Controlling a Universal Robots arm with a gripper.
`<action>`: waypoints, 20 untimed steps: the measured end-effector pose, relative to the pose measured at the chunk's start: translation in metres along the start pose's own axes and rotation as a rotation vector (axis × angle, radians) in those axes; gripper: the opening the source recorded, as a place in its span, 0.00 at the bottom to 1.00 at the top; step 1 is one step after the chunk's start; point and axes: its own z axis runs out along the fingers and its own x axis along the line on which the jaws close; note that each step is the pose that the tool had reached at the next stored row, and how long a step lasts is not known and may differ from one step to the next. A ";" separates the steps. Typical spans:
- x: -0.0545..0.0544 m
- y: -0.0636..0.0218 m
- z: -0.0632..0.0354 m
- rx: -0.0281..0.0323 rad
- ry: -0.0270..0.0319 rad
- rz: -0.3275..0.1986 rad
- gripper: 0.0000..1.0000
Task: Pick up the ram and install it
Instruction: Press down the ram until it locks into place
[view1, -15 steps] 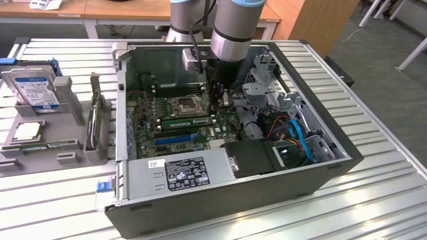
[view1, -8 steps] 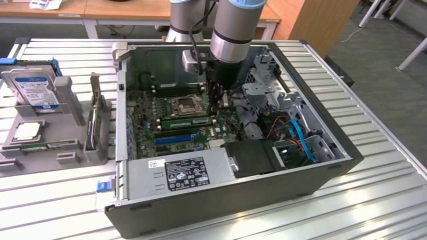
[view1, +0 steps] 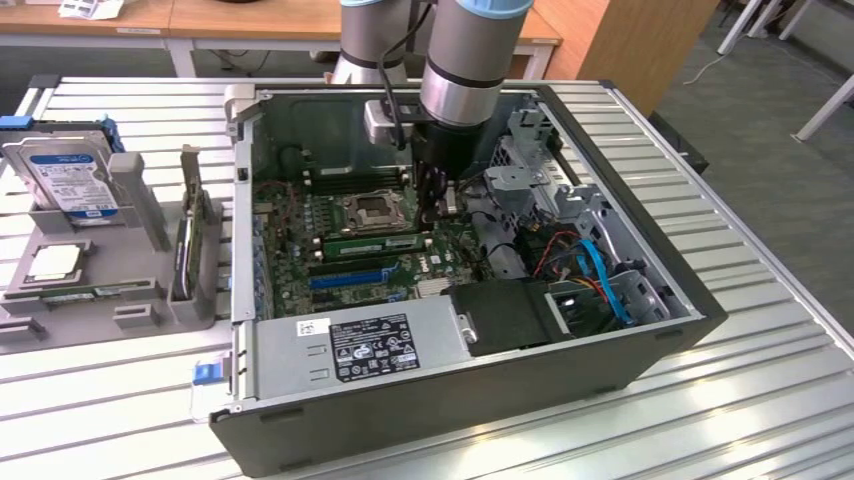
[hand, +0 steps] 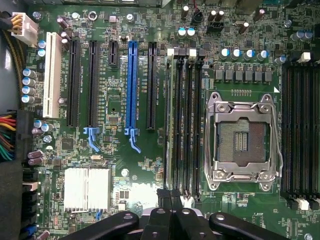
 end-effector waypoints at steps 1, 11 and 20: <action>0.000 0.0000 0.0001 -0.0001 0.0002 0.000 0.10; -0.003 0.0000 0.0006 -0.0001 0.0004 0.000 0.10; -0.003 -0.0003 0.0065 -0.0001 0.0003 0.000 0.10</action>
